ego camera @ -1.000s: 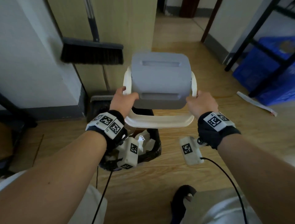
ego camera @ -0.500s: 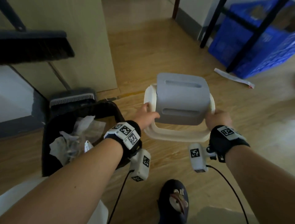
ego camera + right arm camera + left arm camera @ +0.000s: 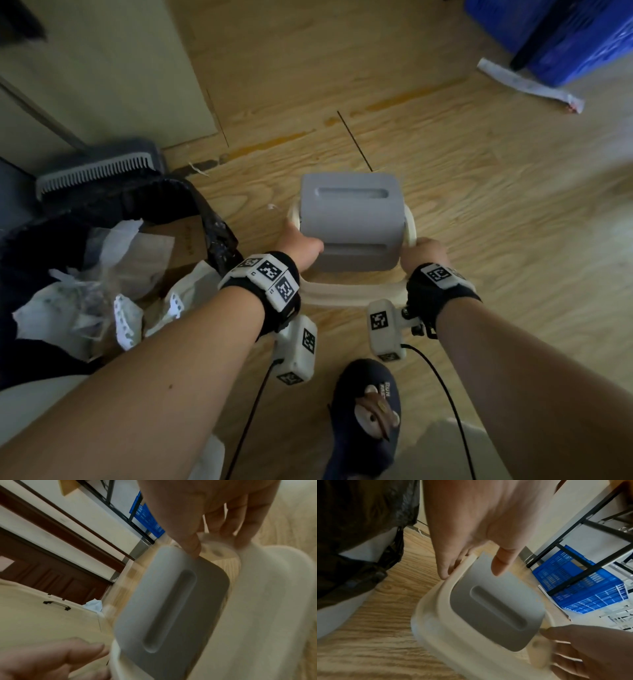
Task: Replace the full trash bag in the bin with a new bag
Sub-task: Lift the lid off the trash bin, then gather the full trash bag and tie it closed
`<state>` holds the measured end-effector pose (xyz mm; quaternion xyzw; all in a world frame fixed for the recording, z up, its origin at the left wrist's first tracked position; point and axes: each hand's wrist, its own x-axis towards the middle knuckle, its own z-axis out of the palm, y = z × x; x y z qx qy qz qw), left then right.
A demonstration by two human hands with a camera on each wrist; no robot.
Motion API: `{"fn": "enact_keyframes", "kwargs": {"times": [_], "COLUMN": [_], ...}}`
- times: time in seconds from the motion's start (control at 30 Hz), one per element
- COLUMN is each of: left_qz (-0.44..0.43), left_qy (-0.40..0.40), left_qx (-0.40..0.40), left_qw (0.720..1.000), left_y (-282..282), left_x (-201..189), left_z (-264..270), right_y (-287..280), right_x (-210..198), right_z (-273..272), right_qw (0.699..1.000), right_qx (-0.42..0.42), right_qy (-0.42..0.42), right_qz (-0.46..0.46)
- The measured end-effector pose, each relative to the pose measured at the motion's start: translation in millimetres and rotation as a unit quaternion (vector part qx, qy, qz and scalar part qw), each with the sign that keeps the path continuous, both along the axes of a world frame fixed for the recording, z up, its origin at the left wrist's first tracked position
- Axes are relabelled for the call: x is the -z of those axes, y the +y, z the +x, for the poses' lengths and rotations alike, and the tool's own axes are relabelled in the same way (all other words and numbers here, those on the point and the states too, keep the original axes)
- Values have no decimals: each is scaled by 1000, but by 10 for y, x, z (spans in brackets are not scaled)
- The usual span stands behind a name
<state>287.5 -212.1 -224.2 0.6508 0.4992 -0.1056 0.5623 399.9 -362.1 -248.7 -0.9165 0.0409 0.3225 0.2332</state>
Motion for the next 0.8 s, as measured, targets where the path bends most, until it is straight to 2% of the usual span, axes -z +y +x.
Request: {"fn": "enact_keyframes", "kwargs": {"times": [0.17, 0.37, 0.6, 0.8], "left_qz": [0, 40, 103, 167], "left_qy": [-6, -47, -113, -141], "left_qx": [29, 34, -5, -94], "left_qw": [1000, 998, 988, 971], "left_y": [11, 156, 466, 848], "left_x": [-37, -430, -1054, -1426], "left_z": [6, -153, -650, -1315], "right_y": [139, 490, 894, 1258], "right_x": [-166, -541, -957, -1344], "right_z": [18, -130, -585, -1020], "right_qw": [998, 990, 976, 958], "right_qx": [-59, -134, -203, -275], "right_qy": [4, -27, -36, -57], "right_qz": [-9, 33, 75, 66]}}
